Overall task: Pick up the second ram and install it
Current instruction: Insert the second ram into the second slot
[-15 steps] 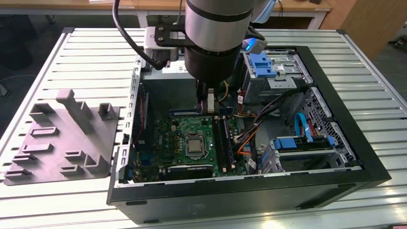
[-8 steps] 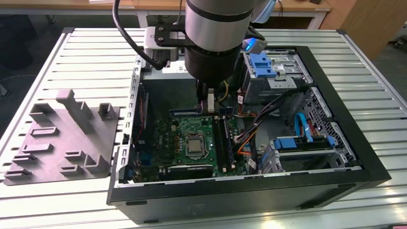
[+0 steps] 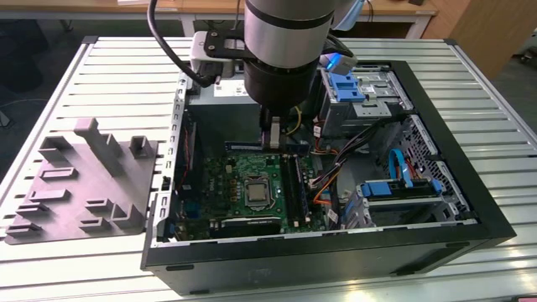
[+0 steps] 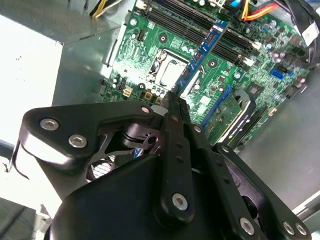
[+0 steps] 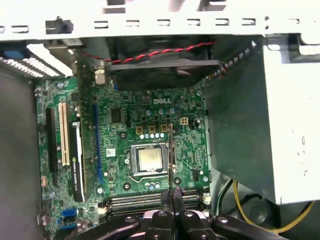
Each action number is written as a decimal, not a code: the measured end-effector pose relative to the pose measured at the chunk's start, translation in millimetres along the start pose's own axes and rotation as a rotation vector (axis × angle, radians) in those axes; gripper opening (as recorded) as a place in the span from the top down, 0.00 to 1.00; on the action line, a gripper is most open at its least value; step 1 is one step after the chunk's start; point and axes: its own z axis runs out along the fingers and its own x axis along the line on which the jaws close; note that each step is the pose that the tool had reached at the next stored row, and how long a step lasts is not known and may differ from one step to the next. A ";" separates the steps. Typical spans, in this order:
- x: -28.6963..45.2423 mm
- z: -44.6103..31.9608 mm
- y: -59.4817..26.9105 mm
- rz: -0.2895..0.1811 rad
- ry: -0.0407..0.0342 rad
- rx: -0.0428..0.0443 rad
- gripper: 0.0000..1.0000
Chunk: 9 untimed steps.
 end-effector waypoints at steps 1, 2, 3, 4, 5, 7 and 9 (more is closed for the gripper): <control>0.0 0.0 0.0 0.019 -0.0007 0.0019 0.89; 0.0 0.0 0.0 0.036 -0.0014 0.0038 0.89; 0.0 0.0 0.0 0.053 -0.0021 0.0056 0.89; 0.0 0.1 0.0 0.070 -0.0026 0.0073 0.89; 0.0 0.0 0.0 0.086 -0.0032 0.0090 0.89; 0.0 0.1 0.0 0.120 -0.0045 0.0125 0.89; 0.0 0.1 0.0 0.153 -0.0057 0.0160 0.89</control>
